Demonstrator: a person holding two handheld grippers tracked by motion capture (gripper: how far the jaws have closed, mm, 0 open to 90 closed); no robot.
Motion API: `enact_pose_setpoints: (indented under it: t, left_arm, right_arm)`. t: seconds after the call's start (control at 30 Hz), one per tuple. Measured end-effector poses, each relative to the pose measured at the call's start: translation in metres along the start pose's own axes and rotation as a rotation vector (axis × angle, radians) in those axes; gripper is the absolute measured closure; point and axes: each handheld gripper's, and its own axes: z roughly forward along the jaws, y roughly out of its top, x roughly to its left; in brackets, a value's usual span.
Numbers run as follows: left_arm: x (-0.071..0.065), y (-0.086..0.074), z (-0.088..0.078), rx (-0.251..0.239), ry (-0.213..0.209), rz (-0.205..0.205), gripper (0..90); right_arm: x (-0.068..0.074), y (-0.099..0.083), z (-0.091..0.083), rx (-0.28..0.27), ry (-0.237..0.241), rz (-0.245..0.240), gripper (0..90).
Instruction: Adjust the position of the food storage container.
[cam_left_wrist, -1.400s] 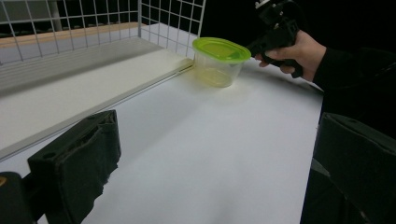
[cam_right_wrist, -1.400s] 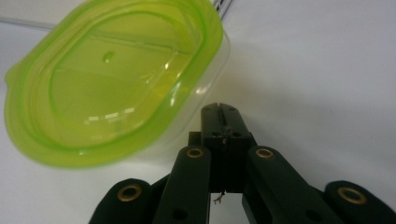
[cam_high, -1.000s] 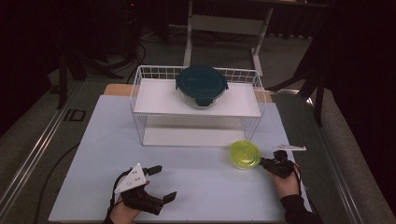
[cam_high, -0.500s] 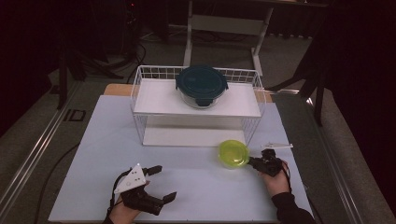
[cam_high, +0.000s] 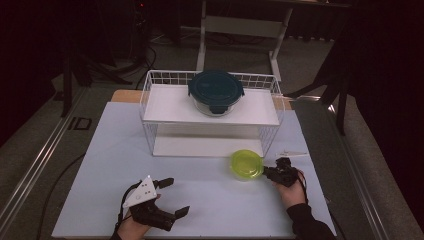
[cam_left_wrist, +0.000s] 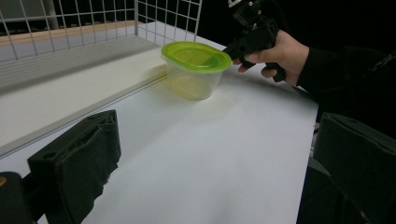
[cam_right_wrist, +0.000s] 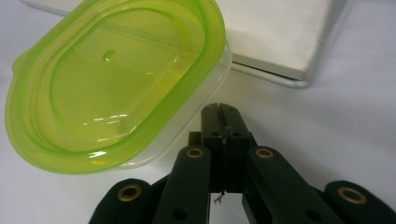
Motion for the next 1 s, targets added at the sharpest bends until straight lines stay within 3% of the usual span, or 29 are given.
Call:
enact_pose_setpoints:
  t: [1.0]
  left_arm:
    - [0.0,0.001,-0.002,-0.003,-0.002,0.006,0.6]
  right_arm:
    - [0.053,0.022,0.042,0.039,0.11,-0.086,90.0]
